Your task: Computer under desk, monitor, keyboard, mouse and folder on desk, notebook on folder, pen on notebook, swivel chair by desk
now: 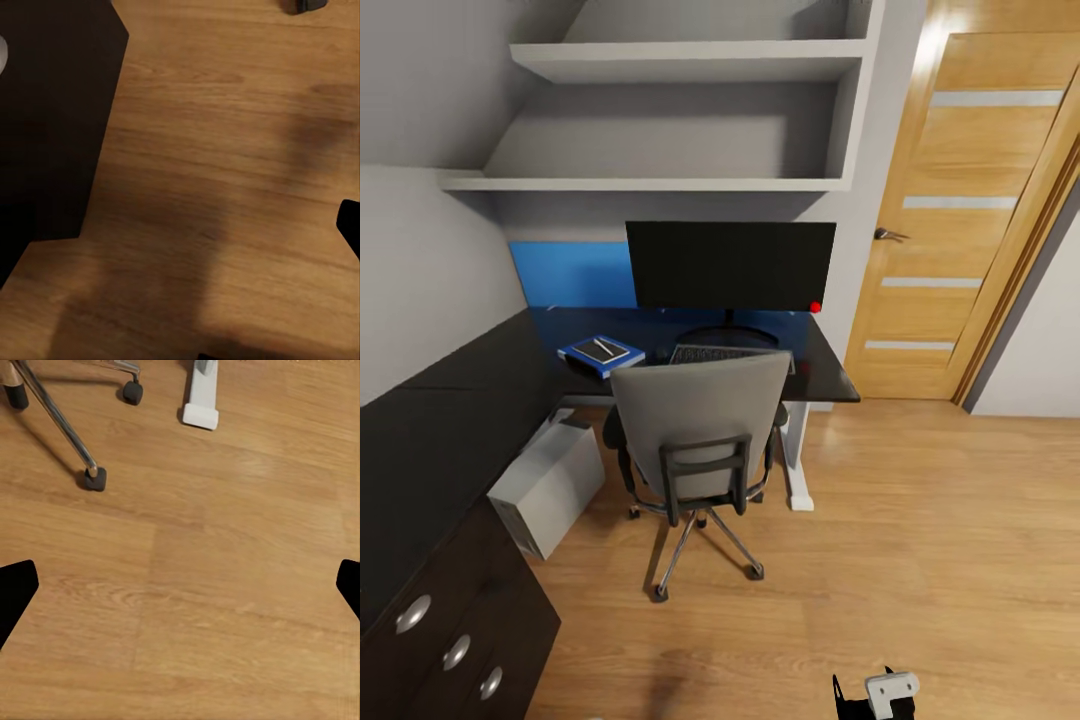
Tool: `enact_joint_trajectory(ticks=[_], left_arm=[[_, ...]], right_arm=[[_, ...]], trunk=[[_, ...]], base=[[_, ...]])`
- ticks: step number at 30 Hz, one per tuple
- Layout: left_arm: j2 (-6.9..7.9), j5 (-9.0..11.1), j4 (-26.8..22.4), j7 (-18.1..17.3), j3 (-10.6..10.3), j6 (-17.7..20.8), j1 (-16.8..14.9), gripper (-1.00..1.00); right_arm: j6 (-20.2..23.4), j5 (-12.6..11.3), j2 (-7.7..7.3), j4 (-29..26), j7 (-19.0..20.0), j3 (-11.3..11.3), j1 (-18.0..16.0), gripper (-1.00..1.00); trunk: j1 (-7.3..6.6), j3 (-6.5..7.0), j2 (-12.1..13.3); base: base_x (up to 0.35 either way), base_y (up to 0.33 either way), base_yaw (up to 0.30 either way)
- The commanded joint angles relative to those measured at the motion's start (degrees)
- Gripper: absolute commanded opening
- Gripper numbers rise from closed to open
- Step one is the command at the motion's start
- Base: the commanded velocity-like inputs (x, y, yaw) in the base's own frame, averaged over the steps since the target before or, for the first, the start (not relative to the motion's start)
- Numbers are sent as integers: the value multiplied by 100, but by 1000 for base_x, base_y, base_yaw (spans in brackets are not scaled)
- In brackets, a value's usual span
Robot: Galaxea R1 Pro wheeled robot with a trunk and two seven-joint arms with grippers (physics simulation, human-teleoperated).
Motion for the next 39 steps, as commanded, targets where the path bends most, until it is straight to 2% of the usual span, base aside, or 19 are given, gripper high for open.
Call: enact_joint_trajectory(ticks=[1,20,39], left_arm=[[-1,49,4,18,-50,-17,-3,100],[-3,49,4,18,-51,-20,-3,100],[64,50,4,21,-49,-7,-3,100]], right_arm=[[-16,-14,3,13,-29,49,-5,100],[-16,-15,3,13,-29,49,-5,100],[-16,-14,3,13,-29,49,-5,100]], trunk=[[-23,14,39],[-440,355,801],[-858,696,1563]], base=[[0,0,0],[0,0,0],[0,0,0]])
